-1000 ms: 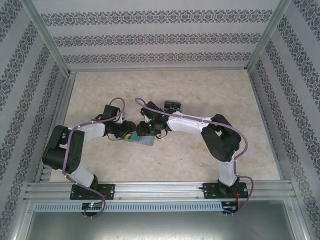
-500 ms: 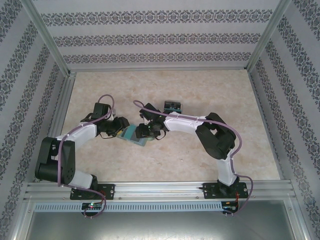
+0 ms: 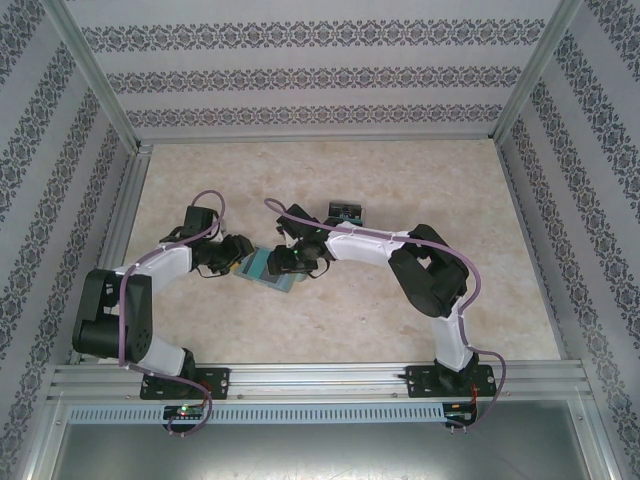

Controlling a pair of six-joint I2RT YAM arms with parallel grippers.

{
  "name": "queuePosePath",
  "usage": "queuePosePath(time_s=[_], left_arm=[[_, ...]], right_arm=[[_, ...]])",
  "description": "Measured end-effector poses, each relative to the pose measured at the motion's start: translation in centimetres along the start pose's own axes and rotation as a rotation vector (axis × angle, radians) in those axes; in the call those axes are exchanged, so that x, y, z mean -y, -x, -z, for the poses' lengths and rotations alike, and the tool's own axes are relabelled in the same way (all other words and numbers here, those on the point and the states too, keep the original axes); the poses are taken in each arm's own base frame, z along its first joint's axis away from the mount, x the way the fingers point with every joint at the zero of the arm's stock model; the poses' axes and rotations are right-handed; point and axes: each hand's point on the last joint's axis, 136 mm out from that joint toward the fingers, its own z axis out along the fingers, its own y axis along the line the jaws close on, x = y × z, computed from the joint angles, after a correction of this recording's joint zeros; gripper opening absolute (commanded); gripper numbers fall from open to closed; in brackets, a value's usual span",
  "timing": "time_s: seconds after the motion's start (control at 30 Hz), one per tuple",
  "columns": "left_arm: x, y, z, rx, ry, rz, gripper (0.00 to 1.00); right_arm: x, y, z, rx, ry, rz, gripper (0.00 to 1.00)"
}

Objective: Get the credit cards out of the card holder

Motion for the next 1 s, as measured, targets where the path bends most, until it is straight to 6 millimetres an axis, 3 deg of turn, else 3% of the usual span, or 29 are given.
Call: queuePosePath(time_s=[0.2, 0.33, 0.53, 0.73, 0.9, 1.0], left_arm=[[-1.8, 0.5, -0.4, 0.004, 0.038, 0.05, 0.51], [-2.0, 0.5, -0.2, 0.008, 0.045, 0.056, 0.51], [-1.5, 1.3, 2.4, 0.081, 0.056, 0.051, 0.52], [-1.7, 2.5, 4.2, 0.146, 0.055, 0.065, 0.53], [-1.5, 2.0, 3.5, 0.101, 0.031, 0.076, 0.48], [-1.7, 1.6, 2.3, 0.055, 0.017, 0.088, 0.37]], right_arm=[[-1.3, 0.7, 0.3, 0.016, 0.046, 0.008, 0.52], [-3.5, 2.3, 1.0, 0.046, 0.107, 0.025, 0.52], [-6.0, 4.7, 0.9, 0.075, 0.175, 0.041, 0.53], [-6.1, 5.1, -0.7, 0.053, 0.182, 0.037, 0.53], [-5.8, 4.9, -0.9, 0.044, 0.172, 0.03, 0.48], [-5.1, 4.2, -1.2, 0.031, 0.161, 0.016, 0.41]])
